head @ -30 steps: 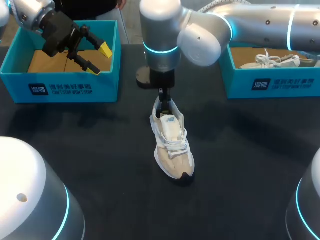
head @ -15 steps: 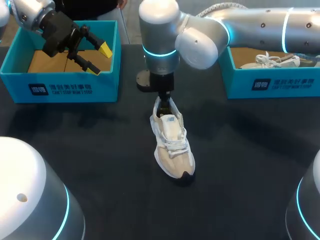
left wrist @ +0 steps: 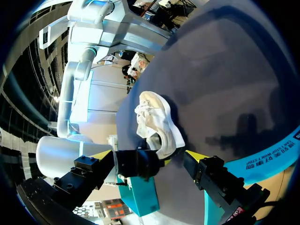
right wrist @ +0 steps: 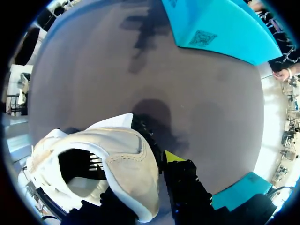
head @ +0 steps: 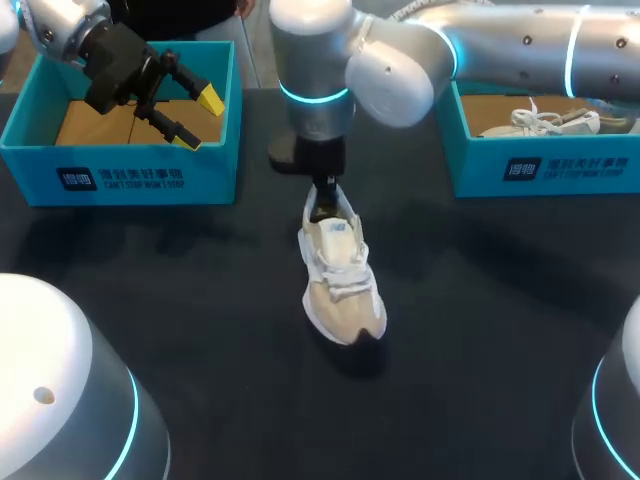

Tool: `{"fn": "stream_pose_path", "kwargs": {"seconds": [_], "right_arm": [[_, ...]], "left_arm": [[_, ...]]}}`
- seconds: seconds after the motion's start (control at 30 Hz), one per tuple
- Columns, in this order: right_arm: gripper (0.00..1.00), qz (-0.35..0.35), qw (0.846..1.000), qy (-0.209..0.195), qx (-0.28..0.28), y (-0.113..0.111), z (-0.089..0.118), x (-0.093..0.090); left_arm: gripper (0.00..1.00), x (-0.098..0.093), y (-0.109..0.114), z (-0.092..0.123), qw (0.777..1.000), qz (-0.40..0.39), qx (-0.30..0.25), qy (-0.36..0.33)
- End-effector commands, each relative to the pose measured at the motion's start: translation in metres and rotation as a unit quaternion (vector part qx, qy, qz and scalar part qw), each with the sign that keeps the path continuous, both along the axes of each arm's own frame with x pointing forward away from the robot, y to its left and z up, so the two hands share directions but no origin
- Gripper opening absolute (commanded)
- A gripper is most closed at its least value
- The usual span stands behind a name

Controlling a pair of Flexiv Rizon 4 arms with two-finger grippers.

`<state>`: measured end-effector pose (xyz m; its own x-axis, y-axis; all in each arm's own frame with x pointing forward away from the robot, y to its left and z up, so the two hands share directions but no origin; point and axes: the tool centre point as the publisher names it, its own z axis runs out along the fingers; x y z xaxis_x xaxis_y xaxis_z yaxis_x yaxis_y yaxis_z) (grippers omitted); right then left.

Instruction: Take the shoe out of the shoebox, open the shoe tongue, remove and reinsert the insole, then place the shoe into the shoebox

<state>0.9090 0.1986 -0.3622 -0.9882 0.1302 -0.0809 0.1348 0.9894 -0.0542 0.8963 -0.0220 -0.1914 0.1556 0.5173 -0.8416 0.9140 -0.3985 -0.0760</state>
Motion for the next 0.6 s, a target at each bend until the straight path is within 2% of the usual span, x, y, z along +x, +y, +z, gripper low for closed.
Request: {"fn": "stream_pose_path", "kwargs": {"seconds": [0.03, 0.6], "right_arm": [[0.00, -0.003, 1.000, -0.013, -0.004, -0.003, 0.045, -0.009], [0.00, -0.035, 0.997, -0.060, -0.021, -0.014, 0.170, -0.004]], "left_arm": [[1.00, 0.000, 0.000, 0.000, 1.000, 0.000, 0.001, -0.001], [1.00, 0.000, 0.000, 0.000, 1.000, 0.000, 0.001, -0.001]]}}
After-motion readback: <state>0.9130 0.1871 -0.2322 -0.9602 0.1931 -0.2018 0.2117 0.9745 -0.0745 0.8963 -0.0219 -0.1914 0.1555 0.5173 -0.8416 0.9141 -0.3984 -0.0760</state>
